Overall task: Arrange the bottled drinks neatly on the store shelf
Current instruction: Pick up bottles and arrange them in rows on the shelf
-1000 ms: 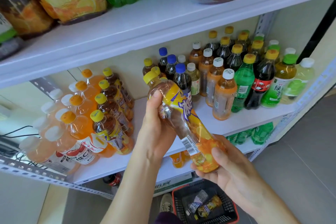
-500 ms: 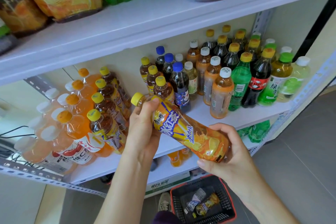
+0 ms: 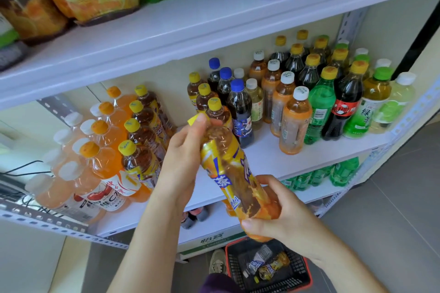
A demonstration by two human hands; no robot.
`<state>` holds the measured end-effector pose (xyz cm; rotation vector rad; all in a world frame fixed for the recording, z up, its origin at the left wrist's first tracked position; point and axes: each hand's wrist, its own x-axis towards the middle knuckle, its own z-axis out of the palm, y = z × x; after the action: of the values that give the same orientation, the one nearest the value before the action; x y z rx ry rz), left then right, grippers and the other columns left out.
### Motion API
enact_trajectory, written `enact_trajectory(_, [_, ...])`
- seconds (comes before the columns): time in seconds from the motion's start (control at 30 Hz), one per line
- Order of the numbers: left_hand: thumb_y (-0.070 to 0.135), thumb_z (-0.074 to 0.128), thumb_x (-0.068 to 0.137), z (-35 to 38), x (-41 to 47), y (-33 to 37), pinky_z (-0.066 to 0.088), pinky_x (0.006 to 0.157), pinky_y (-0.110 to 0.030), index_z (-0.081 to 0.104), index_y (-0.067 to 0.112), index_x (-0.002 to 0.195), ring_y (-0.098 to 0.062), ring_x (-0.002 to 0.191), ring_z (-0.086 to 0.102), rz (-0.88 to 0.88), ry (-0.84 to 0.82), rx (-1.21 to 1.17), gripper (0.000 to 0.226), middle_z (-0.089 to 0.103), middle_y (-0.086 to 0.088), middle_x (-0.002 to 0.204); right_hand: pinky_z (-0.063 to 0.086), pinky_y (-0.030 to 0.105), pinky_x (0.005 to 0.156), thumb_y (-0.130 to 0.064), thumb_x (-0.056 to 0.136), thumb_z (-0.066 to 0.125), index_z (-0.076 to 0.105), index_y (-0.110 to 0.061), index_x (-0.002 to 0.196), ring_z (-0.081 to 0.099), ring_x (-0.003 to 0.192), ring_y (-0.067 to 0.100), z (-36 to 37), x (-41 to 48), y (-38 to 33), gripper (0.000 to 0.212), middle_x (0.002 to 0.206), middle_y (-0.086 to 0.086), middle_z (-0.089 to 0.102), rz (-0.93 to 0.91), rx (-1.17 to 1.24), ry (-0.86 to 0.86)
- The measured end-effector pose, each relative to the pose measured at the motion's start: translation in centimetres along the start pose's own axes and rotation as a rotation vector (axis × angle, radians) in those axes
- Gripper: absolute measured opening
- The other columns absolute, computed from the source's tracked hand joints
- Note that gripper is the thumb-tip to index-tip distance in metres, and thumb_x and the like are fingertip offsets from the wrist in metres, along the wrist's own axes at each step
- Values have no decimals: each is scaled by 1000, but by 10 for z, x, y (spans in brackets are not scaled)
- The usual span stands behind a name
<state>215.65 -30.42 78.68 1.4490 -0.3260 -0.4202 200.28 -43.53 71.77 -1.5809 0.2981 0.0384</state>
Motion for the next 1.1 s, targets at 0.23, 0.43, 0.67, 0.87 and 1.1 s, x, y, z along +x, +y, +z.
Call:
enact_trajectory(0.23, [39, 76, 78, 1, 9, 16, 59, 78, -45, 74, 29, 94, -21, 78, 67, 244, -58, 490, 20, 73, -6, 86, 48, 13, 71, -38, 69, 83, 45, -44, 113, 61, 91, -9, 9, 34, 22, 59, 101, -25, 66, -70, -331, 157])
enact_trajectory(0.43, [30, 72, 86, 6, 26, 25, 54, 86, -44, 71, 16, 111, -22, 93, 67, 256, -222, 753, 29, 69, -4, 104, 52, 26, 64, -34, 69, 81, 48, -37, 101, 65, 81, 7, 10, 80, 27, 47, 89, -12, 69, -101, -402, 280])
enact_trajectory(0.67, [18, 59, 97, -13, 80, 26, 42, 73, -12, 70, 16, 115, -12, 81, 59, 405, -36, 950, 21, 65, 4, 105, 40, 11, 59, -18, 72, 83, 50, -31, 120, 61, 84, 3, 17, 130, 48, 59, 78, -30, 61, -139, -397, 414])
enact_trajectory(0.87, [21, 58, 97, -17, 116, -10, 46, 97, -37, 45, 17, 146, -30, 114, 60, 332, -162, 1285, 51, 48, -7, 144, 54, 41, 82, -17, 80, 78, 48, -21, 125, 64, 103, 23, 23, 152, 65, 54, 115, 1, 62, -70, -403, 398])
enact_trajectory(1.1, [15, 70, 89, -17, 129, -10, 53, 80, -42, 58, 15, 129, -33, 95, 65, 431, -137, 1296, 42, 68, -11, 111, 54, 42, 84, -17, 87, 71, 42, -23, 136, 63, 108, 24, 23, 154, 71, 58, 122, 1, 63, -85, -501, 369])
